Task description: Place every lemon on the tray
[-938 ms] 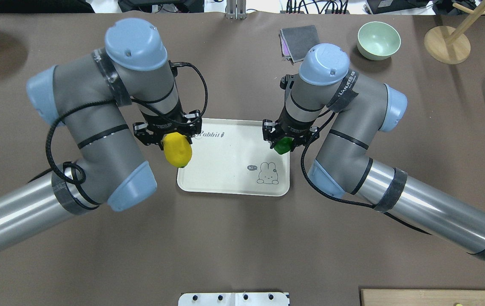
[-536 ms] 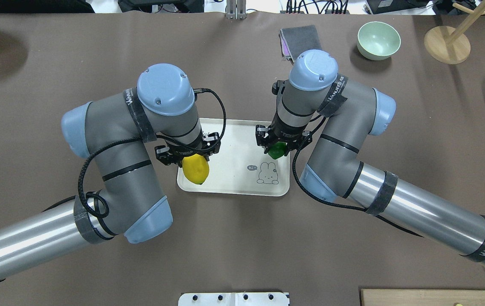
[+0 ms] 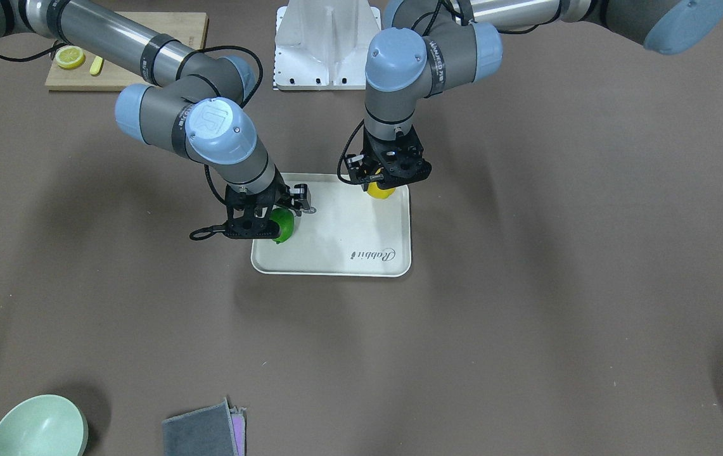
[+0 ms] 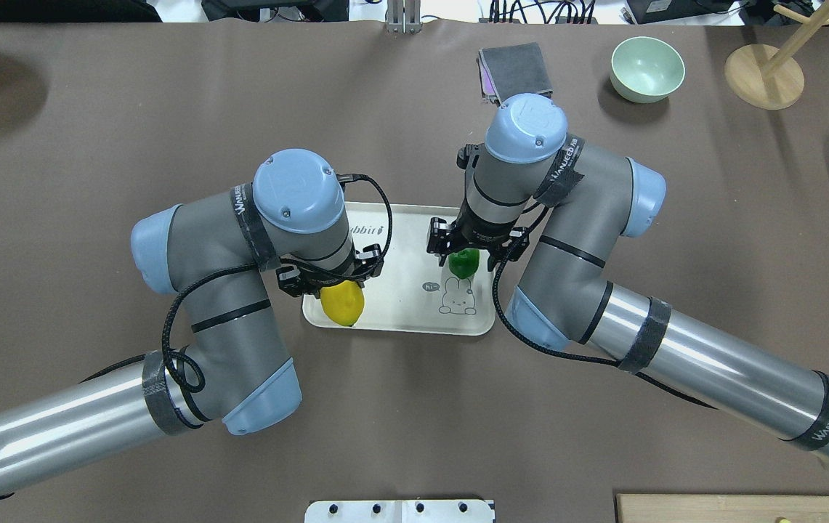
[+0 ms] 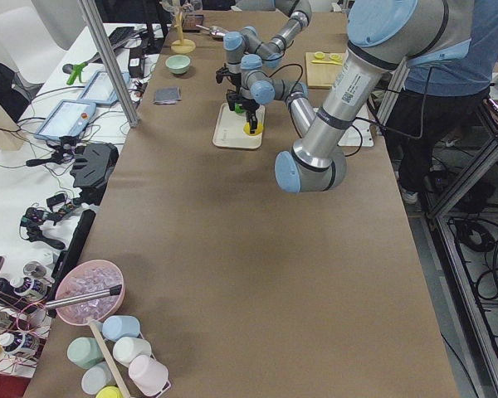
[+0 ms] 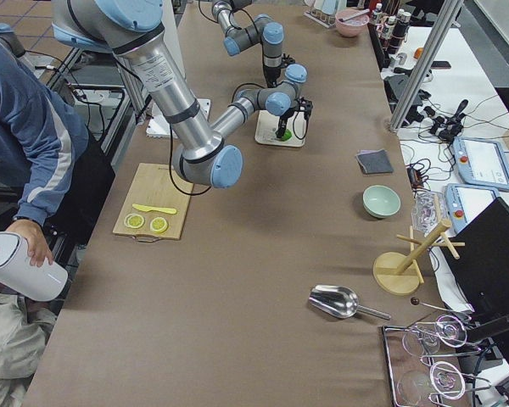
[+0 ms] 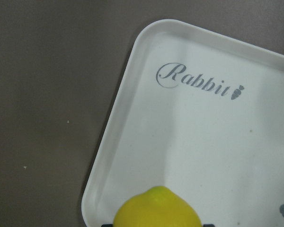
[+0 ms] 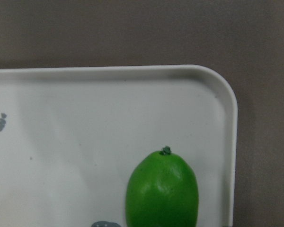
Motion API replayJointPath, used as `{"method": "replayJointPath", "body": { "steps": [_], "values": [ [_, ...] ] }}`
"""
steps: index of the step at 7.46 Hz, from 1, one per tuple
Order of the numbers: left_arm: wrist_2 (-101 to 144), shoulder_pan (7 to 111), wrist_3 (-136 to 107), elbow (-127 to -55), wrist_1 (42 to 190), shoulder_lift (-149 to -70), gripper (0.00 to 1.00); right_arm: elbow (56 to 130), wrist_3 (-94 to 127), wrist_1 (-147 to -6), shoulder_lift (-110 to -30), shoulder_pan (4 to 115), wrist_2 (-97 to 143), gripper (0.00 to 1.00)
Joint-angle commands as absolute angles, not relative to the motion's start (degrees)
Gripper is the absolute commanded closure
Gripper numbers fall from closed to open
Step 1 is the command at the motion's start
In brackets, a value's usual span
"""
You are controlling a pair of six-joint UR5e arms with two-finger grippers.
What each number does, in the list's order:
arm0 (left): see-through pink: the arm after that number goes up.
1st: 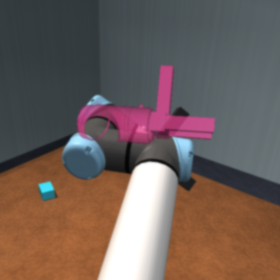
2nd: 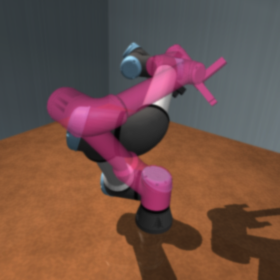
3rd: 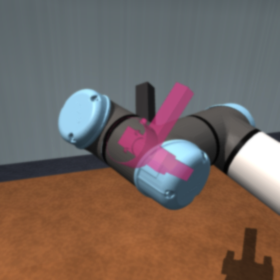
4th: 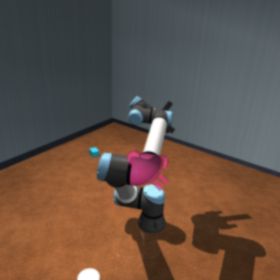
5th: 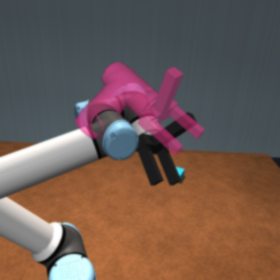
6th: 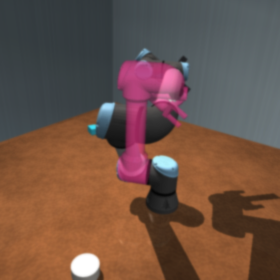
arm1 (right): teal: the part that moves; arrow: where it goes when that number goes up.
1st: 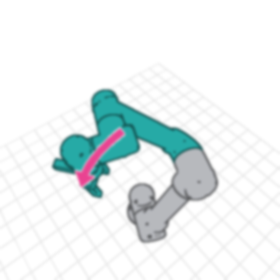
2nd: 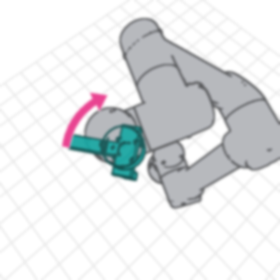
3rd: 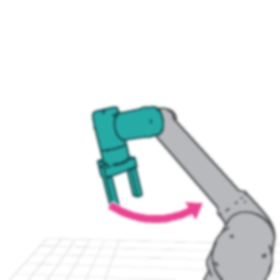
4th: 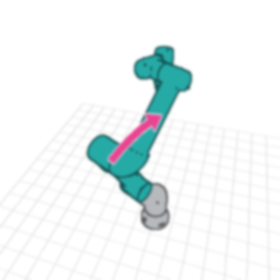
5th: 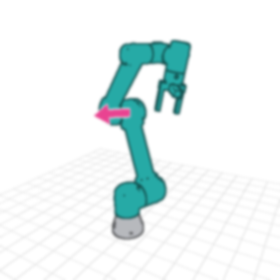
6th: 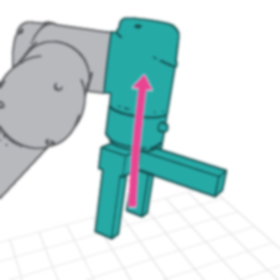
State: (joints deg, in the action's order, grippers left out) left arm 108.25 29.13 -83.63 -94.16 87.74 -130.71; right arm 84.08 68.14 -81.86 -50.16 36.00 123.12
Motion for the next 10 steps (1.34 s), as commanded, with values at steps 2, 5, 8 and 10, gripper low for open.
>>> {"method": "replayJointPath", "body": {
  "steps": [2,5,8,10],
  "values": [
    [107.31,27.95,-83.76,-93.87,90.35,-128.85,0.89,84.2,66.29,-81.91,-50.27,39.7,124.36,0.0],
    [106.44,27.16,-83.76,-93.78,91.76,-127.79,0.46,84.98,61.71,-82.0,-53.07,47.35,128.58,0.0],
    [106.44,27.51,-83.58,-94.22,91.58,-128.06,0.02,87.44,55.82,-81.91,-57.9,52.19,131.83,0.0],
    [107.22,30.04,-83.32,-95.88,90.62,-128.14,0.02,87.97,53.62,-81.91,-61.15,56.58,134.02,0.0]
  ]
}}
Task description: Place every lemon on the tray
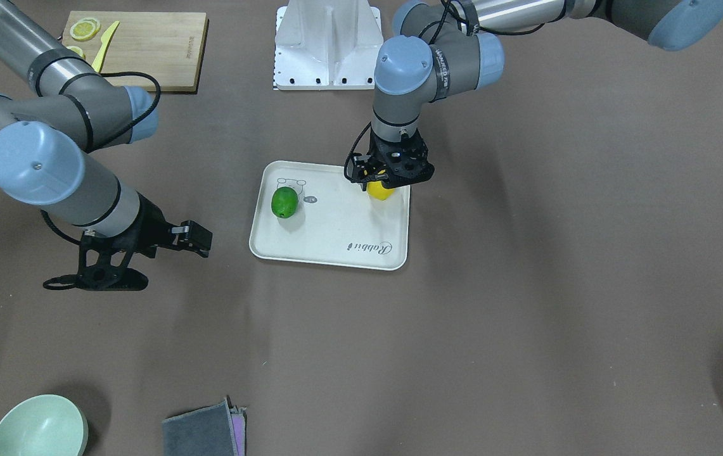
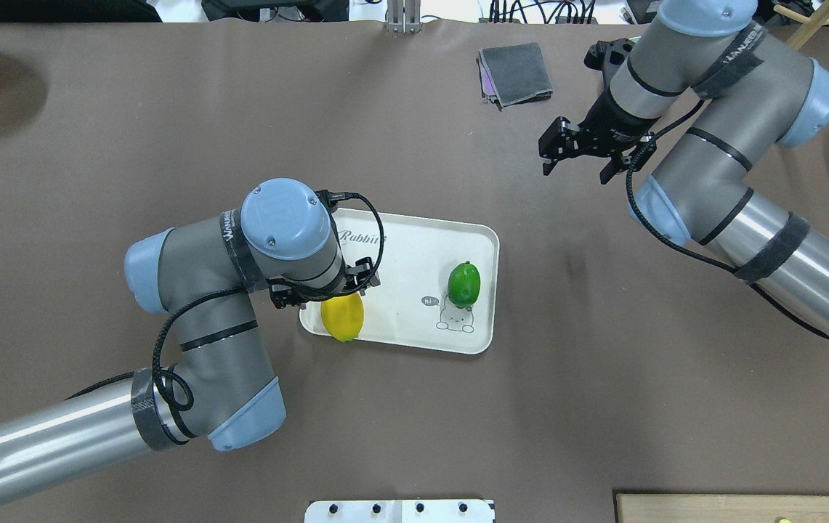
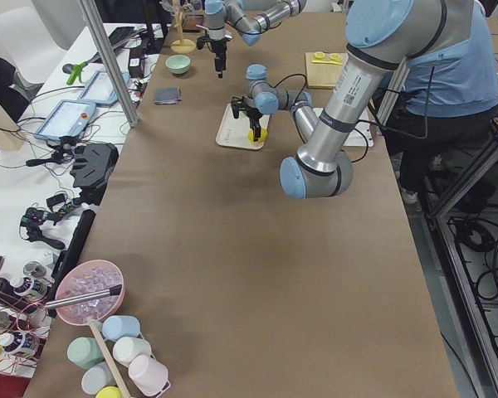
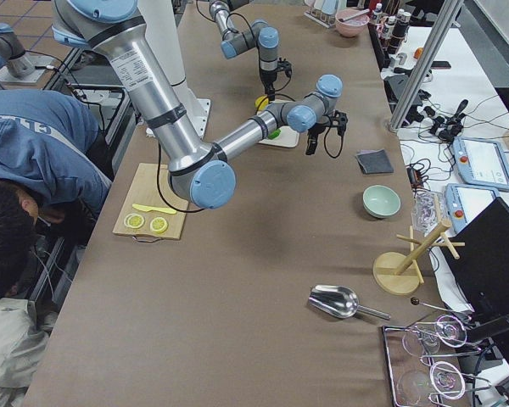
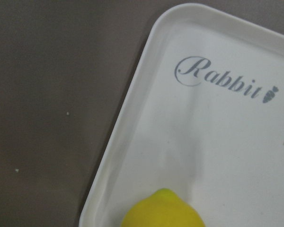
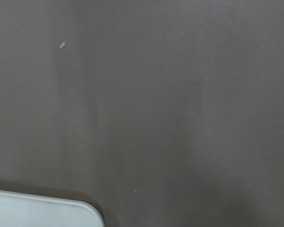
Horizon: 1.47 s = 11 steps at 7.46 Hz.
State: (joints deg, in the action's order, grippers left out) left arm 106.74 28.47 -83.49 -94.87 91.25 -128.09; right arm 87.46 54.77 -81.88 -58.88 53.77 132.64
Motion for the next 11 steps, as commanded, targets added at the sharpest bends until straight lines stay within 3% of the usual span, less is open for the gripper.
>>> {"method": "replayJointPath", "body": {
  "steps": [1,4,6,11],
  "values": [
    [109.58,31.45,-83.23,-97.02,88.96,-128.14,0.02,87.98,52.22,-81.91,-62.82,58.6,135.43,0.0],
    [115.55,39.52,-74.39,-103.33,81.5,-125.62,0.02,87.89,47.12,-81.91,-69.23,65.63,138.68,0.0],
    [119.35,45.76,-66.23,-108.87,81.47,-116.42,0.02,89.81,37.31,-81.91,-74.41,68.02,138.69,0.0],
    [126.56,64.04,-33.37,-107.06,82.96,-96.28,0.02,93.87,24.26,-78.75,-90.51,76.45,136.42,0.0]
  ]
}}
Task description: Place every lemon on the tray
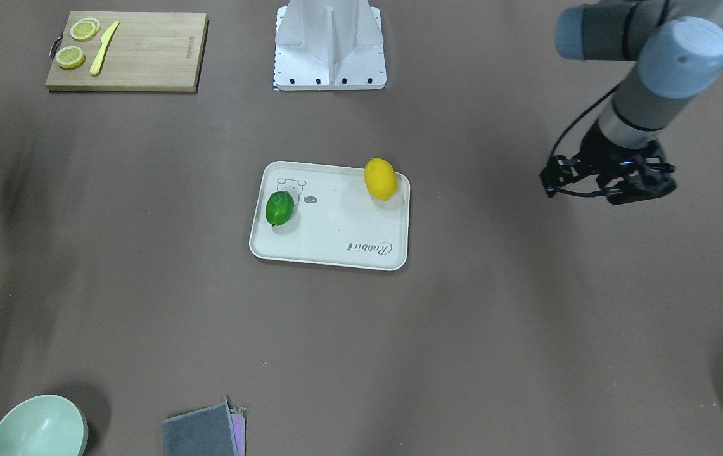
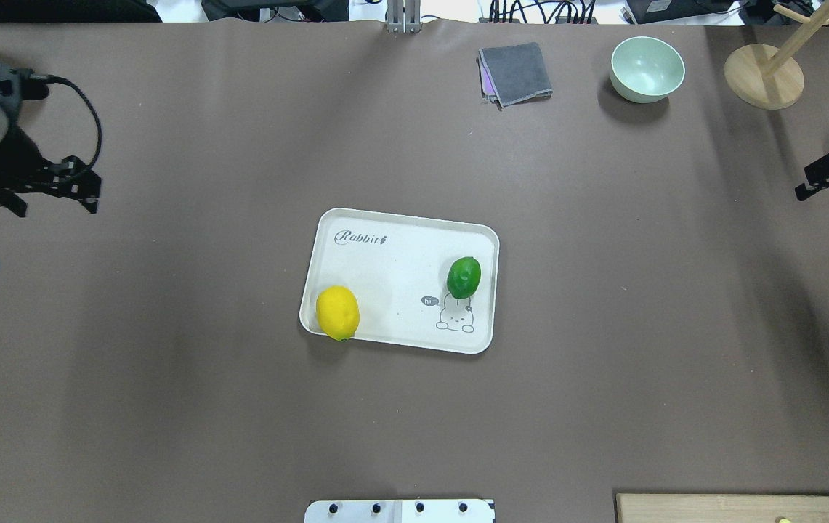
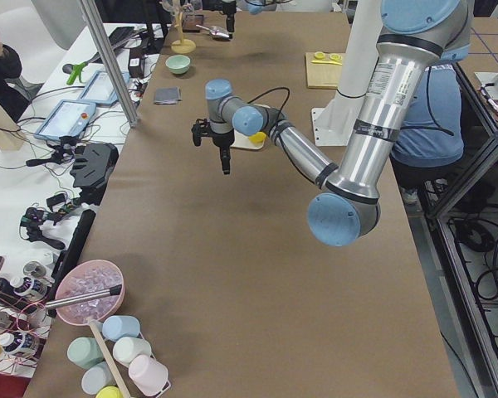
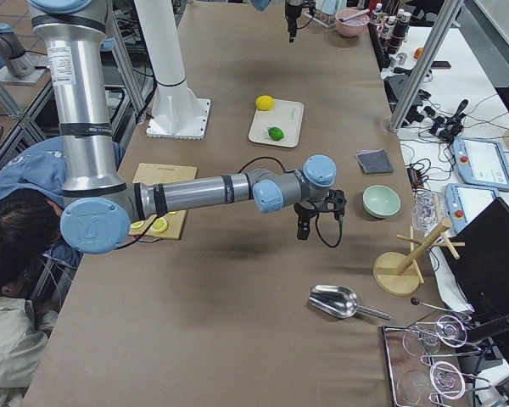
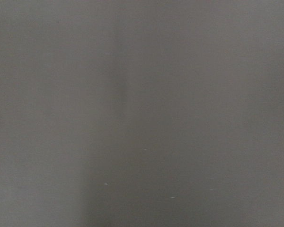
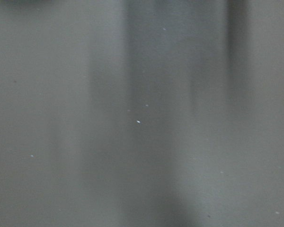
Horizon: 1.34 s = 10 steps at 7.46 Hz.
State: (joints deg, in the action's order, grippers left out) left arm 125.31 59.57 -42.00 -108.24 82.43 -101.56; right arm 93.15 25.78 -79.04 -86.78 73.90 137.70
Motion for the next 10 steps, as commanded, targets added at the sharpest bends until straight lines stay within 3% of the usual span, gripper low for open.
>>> {"method": "replayJointPath", "body": {
  "steps": [1,2,3,7,10],
  "values": [
    [126.65,67.12,-28.53,-101.83,89.93,-91.8,0.02,95.09,24.0,-78.75,-92.62,76.9,132.23,0.0],
    [130.13,71.24,-24.04,-94.73,100.09,-90.02,0.02,95.1,23.91,-79.01,-94.03,78.3,131.14,0.0],
    [133.73,71.8,-23.56,-93.27,102.02,-89.48,0.02,95.01,23.91,-79.45,-95.0,80.14,131.13,0.0],
    [135.34,77.07,-17.35,-94.12,101.07,-87.82,0.02,100.79,16.64,-94.8,-94.92,84.81,132.01,0.0],
    [141.49,79.97,-16.35,-98.34,92.84,-86.92,0.02,101.69,15.82,-94.84,-95.27,85.34,133.32,0.0]
  ]
}}
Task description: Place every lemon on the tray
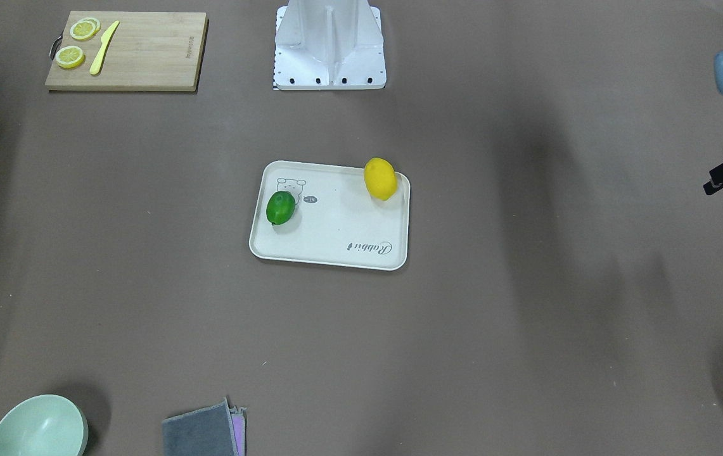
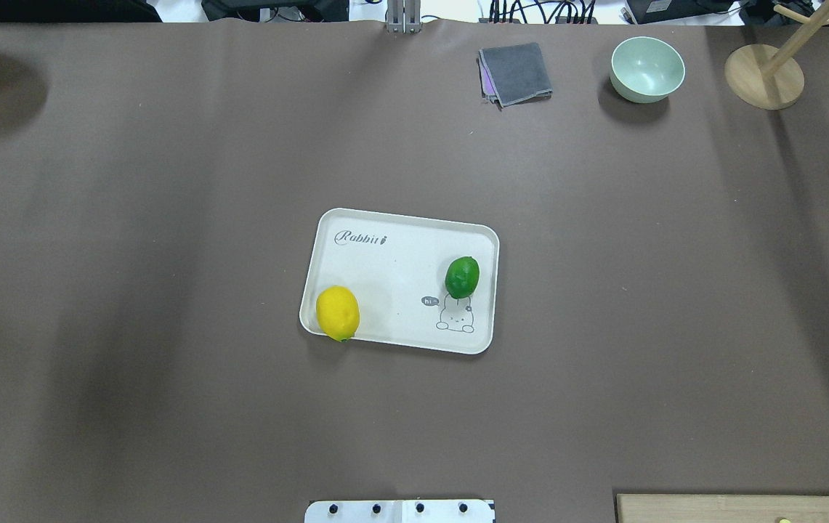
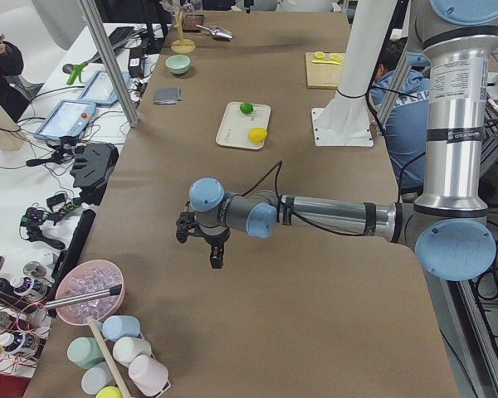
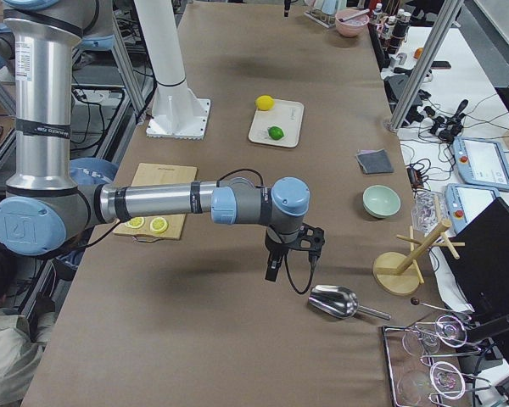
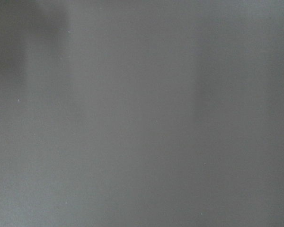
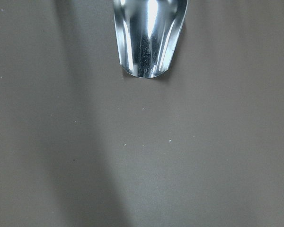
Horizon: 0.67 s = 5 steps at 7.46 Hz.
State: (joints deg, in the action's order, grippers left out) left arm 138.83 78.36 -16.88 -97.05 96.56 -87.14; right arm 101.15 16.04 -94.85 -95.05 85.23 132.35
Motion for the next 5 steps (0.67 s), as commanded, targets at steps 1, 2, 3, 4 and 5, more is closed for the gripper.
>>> {"method": "replayJointPath", "body": {
  "steps": [1,2,3,4,5],
  "values": [
    [141.16,82.24,-15.22,-95.57,93.25,-86.92,0.02,101.69,15.73,-95.1,-95.36,85.43,133.77,0.0],
    [141.67,84.18,-10.68,-92.14,92.82,-87.01,0.02,101.52,15.65,-95.1,-95.45,85.43,133.86,0.0],
    [141.85,85.68,-8.98,-91.15,92.73,-87.01,0.02,101.69,15.64,-94.58,-95.45,85.43,133.86,0.0],
    [141.68,86.65,-8.7,-90.71,92.55,-87.01,0.02,101.25,15.38,-94.4,-95.62,85.43,133.86,0.0],
    [141.16,86.83,-8.7,-90.79,92.46,-87.1,0.02,101.51,14.25,-94.39,-95.45,85.43,133.77,0.0]
  ]
}}
